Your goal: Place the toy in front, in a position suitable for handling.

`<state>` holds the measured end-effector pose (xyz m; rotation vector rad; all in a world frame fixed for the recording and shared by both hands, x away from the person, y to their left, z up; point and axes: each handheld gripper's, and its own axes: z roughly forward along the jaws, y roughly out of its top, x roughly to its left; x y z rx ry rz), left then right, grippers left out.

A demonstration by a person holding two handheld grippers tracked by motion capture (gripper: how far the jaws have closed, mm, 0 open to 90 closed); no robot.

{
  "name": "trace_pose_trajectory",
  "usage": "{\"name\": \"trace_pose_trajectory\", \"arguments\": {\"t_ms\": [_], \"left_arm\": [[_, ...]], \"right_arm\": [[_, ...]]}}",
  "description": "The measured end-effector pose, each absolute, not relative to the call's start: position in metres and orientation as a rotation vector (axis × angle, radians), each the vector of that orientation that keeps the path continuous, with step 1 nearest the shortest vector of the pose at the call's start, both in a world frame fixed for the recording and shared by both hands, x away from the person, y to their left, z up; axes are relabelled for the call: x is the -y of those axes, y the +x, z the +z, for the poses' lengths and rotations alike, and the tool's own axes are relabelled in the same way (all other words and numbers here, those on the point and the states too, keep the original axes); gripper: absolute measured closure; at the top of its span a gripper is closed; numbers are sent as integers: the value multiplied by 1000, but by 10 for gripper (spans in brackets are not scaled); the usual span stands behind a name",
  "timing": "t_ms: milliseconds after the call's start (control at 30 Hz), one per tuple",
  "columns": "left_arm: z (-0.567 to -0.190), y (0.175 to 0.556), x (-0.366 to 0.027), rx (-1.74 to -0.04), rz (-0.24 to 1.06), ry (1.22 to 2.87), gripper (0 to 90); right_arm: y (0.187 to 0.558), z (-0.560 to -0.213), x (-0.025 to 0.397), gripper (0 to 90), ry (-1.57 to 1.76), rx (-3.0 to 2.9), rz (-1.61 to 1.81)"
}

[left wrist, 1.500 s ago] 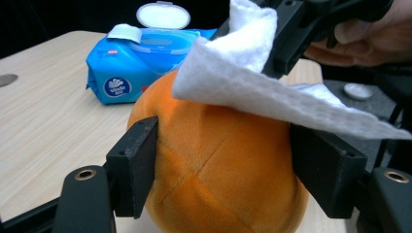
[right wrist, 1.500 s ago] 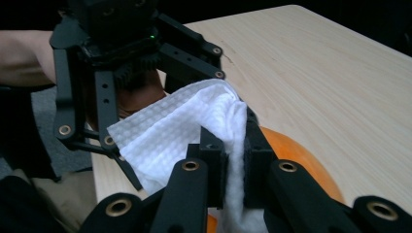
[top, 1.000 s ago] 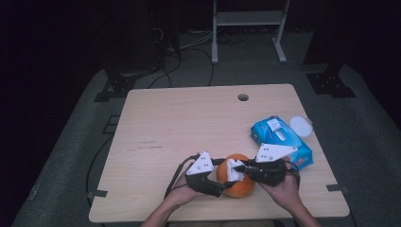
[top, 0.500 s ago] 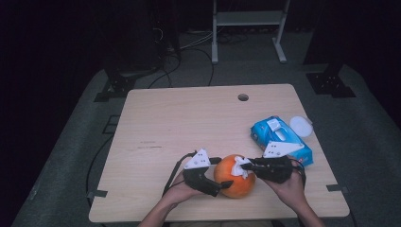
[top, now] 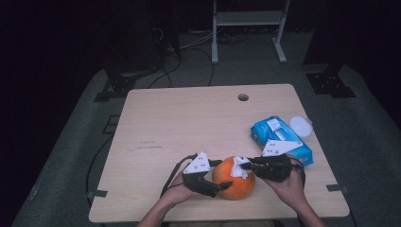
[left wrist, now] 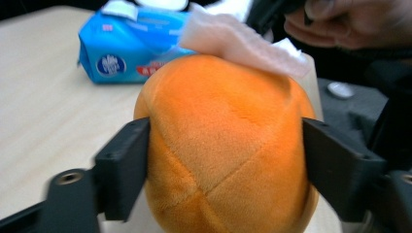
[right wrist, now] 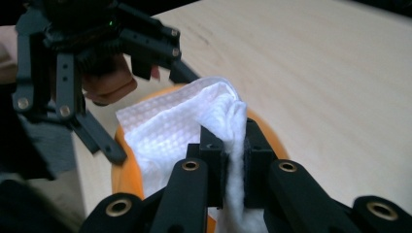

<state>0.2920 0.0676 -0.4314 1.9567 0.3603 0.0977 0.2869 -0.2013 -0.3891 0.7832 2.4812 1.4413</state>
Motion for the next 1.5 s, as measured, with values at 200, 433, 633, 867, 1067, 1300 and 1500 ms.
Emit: {"name": "trace_pose_trajectory", "arguments": {"t_ms": [200, 433, 633, 867, 1067, 1300, 1500], "left_arm": [[-430, 295, -67, -436, 4, 1934, 168], [-423, 278, -58, -238, 153, 1985, 284], [-426, 289, -67, -307, 110, 2006, 175], [-423, 292, -68, -373, 28, 1993, 111], [-424, 284, -63, -299, 125, 1996, 340], [-415, 279, -60, -180, 348, 1964, 377], [-425, 291, -70, -303, 147, 1991, 174]], "right_arm": [[281, -390, 196, 820, 749, -2520, 1433], [276, -375, 186, 816, 674, -2467, 1440], [281, -383, 198, 819, 718, -2505, 1389], [278, -385, 200, 820, 731, -2513, 1412], [278, -386, 188, 820, 694, -2518, 1402], [276, -366, 197, 822, 692, -2454, 1485], [281, -390, 187, 822, 706, -2579, 1436]]}}
